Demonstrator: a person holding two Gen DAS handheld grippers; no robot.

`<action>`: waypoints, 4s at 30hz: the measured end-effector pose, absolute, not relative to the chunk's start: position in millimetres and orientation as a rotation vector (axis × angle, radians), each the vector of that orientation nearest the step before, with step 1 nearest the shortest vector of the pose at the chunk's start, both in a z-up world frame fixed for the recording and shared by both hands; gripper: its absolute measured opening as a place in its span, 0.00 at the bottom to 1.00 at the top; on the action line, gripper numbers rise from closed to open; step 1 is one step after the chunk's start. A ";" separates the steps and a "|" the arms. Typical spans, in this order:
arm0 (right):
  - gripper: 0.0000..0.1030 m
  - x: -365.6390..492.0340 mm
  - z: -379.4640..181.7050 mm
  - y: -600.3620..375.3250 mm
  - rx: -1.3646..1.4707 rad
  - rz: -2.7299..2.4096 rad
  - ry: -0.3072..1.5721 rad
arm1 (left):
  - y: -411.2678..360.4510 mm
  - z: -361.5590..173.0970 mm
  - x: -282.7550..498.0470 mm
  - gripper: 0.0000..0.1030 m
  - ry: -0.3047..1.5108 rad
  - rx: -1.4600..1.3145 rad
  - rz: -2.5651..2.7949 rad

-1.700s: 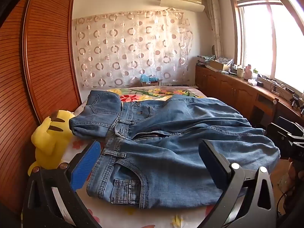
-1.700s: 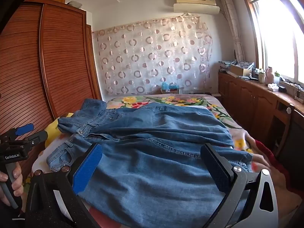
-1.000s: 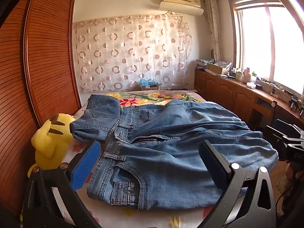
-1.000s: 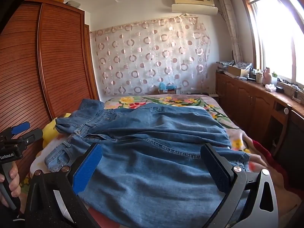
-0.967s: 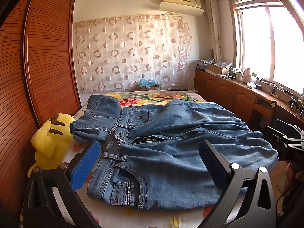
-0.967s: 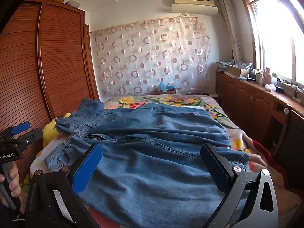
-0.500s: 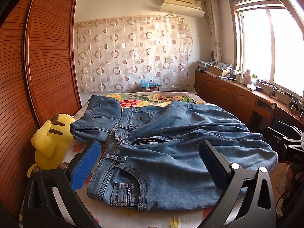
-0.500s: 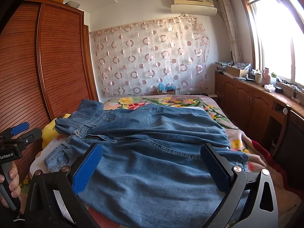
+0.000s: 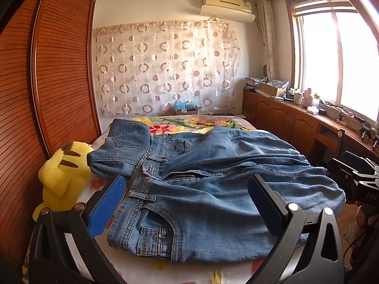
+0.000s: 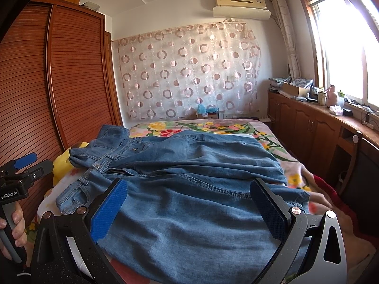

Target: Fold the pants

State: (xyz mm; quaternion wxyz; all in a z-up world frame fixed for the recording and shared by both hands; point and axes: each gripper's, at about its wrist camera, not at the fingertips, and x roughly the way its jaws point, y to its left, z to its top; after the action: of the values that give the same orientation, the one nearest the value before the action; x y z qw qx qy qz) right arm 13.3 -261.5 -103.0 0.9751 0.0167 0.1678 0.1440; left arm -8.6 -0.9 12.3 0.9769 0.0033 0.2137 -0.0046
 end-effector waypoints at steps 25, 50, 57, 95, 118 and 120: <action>1.00 11.4 -103.8 -260.8 0.034 0.290 0.336 | 0.8 11.9 -10.3 1.00 0.427 0.002 -0.010; 1.00 14.8 -106.4 -260.0 0.036 0.293 0.354 | -3.8 6.8 -6.7 1.00 0.468 0.007 -0.013; 1.00 24.6 -111.3 -268.8 0.019 0.311 0.390 | -0.2 -9.6 5.0 1.00 0.519 0.002 -0.019; 0.91 33.9 -122.2 -293.5 -0.066 0.212 0.664 | 112.7 -96.7 8.3 0.92 0.719 -0.127 0.049; 0.91 44.3 -128.5 -303.1 -0.054 0.204 0.665 | 117.4 -114.0 3.5 0.42 0.745 -0.189 0.007; 0.91 47.2 -127.5 -303.7 -0.054 0.203 0.671 | 114.8 -113.1 4.0 0.34 0.744 -0.182 0.009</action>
State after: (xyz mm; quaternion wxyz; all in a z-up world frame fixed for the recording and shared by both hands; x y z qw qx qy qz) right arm 47.2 -303.7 -127.5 0.9389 -0.0264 0.3285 0.0993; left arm 4.0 114.8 -113.1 0.9276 -0.0888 0.3628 0.0044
